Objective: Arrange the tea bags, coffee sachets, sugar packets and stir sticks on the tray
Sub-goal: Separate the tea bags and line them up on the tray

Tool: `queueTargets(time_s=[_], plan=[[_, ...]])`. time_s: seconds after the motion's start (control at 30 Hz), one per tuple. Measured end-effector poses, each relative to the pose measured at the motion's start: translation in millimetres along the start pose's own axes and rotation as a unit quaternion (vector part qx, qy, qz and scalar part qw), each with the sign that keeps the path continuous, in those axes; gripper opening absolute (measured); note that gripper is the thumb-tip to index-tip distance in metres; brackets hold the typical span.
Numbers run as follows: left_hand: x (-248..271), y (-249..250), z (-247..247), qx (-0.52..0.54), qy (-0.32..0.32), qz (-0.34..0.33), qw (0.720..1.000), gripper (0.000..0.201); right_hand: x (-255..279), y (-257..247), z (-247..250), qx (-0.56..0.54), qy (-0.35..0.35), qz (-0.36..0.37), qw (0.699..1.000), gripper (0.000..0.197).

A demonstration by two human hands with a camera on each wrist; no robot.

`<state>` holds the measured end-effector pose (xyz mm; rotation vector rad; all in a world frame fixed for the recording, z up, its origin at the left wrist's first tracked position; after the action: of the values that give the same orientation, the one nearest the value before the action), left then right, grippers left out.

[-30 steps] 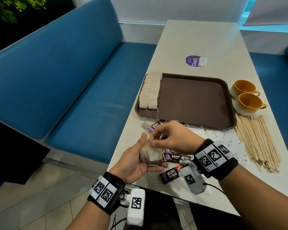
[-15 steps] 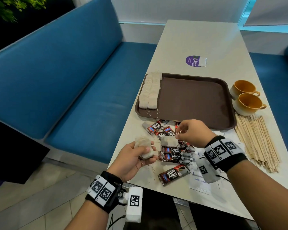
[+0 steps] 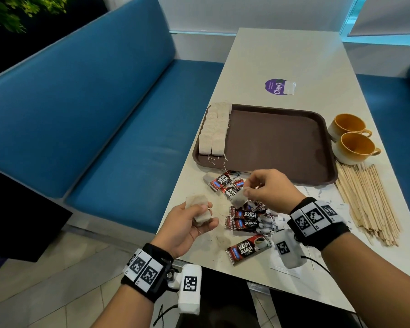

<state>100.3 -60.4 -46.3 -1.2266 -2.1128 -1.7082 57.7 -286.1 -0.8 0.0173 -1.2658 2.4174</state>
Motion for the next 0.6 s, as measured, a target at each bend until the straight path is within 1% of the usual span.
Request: queueTargets(time_s=[0.07,0.2,0.27,0.33,0.4,0.47,0.53,0.57,0.6], plan=[[0,0,-1,0.008,0.004,0.0,1.0,0.014,1,-10,4,-0.058,0.014,0.021,0.998,0.009],[1,5,1,0.029,0.017,-0.014,0.999,0.015,5,-34,12,-0.129,0.045,0.067,0.988,0.006],[1,8,2,0.029,0.016,-0.02,0.999,0.015,10,-47,14,-0.166,0.038,0.081,0.982,0.005],[2,11,2,0.028,0.009,-0.021,0.999,0.014,16,-62,10,-0.185,0.002,0.098,0.978,0.007],[2,12,0,0.028,0.002,-0.021,0.999,0.019,22,-75,1,-0.178,-0.049,0.117,0.976,0.009],[4,12,-3,0.025,-0.009,-0.022,0.999,0.028,28,-83,-14,-0.196,-0.119,0.112,0.967,0.011],[6,12,-9,0.009,-0.031,-0.024,0.999,0.043,32,-88,-29,-0.201,-0.19,0.099,0.956,0.012],[7,11,-12,0.001,-0.047,-0.022,0.999,0.049,33,-89,-35,-0.18,-0.208,0.102,0.956,0.012],[9,10,-15,-0.006,-0.065,-0.018,0.998,0.052,32,-90,-39,-0.154,-0.212,0.109,0.959,0.013]])
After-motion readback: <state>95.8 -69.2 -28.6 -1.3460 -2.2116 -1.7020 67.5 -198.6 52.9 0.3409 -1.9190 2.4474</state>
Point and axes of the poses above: each hand's wrist, its own x-axis away from the middle knuckle, its own z-axis out of the back of the hand, y = z × x, the point moved 7 cm from there along -x, towards the middle knuckle, and after that the axes turned 6 degrees about -x, right-handed, at the moved point
